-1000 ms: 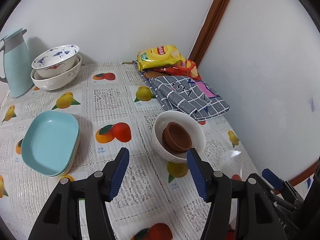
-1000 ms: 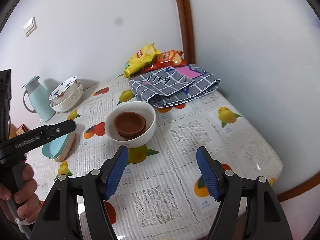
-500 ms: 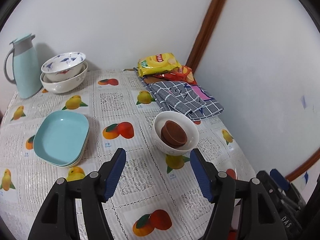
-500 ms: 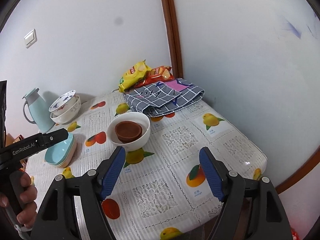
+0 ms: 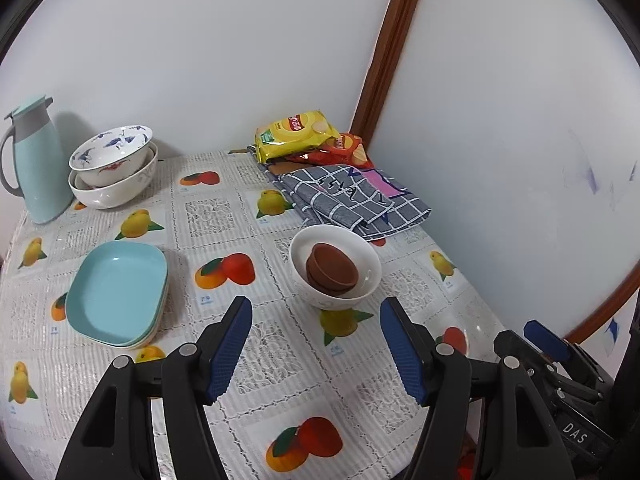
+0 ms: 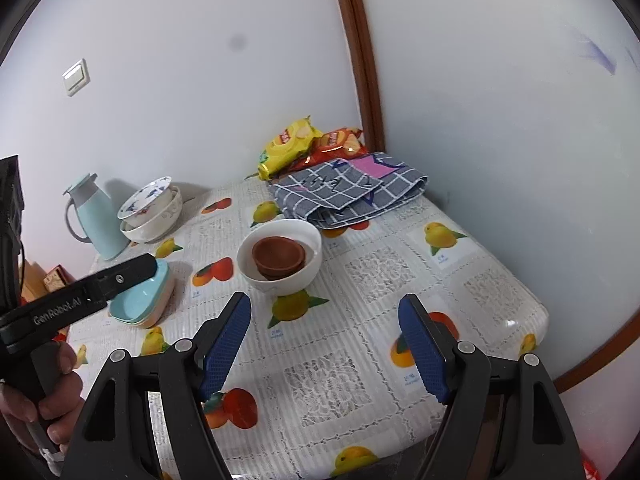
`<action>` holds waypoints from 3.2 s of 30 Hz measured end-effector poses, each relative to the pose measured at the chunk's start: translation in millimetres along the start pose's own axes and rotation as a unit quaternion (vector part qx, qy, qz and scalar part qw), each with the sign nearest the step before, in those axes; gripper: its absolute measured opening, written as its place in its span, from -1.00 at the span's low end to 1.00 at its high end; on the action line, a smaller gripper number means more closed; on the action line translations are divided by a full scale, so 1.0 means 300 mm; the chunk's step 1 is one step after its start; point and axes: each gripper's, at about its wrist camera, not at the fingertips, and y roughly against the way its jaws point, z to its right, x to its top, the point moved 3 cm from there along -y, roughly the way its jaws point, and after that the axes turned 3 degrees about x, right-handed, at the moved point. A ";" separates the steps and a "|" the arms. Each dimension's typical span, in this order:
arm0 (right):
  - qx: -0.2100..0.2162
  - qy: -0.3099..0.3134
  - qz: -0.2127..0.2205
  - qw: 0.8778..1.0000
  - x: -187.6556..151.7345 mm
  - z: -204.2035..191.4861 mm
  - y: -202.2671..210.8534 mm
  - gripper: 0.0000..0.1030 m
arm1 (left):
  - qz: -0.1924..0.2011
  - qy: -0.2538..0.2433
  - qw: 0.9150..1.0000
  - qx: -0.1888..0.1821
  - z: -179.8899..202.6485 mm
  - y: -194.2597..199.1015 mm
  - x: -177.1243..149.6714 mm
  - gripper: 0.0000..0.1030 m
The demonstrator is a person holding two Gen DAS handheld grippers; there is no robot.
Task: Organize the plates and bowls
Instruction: 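Withdraw both open tools from the white bowl, then move both tools to the white bowl rim and close on it, then lift the white bowl with both tools and carry it toward the plate stack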
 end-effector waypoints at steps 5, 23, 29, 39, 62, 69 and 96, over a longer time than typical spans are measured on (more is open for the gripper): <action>-0.001 0.013 -0.017 1.000 0.003 -0.014 -0.049 0.47 | -0.004 0.015 1.000 -0.010 -0.012 -0.013 0.011 0.25; -0.013 0.079 -0.013 0.997 0.058 -0.077 -0.164 0.47 | -0.001 0.020 1.000 0.019 -0.037 -0.107 0.065 0.24; 0.002 0.059 -0.020 0.998 0.092 -0.050 -0.223 0.47 | -0.009 0.030 0.999 0.026 -0.068 -0.154 0.086 0.24; 0.010 0.017 -0.049 0.999 0.121 0.013 -0.365 0.47 | -0.037 0.055 0.997 0.027 -0.128 -0.278 0.094 0.24; -0.028 0.021 -0.142 0.989 0.116 0.053 -0.726 -0.16 | -0.135 0.029 0.989 0.046 -0.094 -0.612 0.102 -0.23; -0.036 0.018 -0.166 0.985 0.110 0.046 -0.786 -0.24 | -0.150 0.021 0.987 0.046 -0.081 -0.666 0.094 -0.36; -0.008 -0.030 -0.164 0.986 0.119 0.053 -0.840 -0.75 | -0.165 0.012 0.986 0.029 -0.048 -0.757 0.099 -0.82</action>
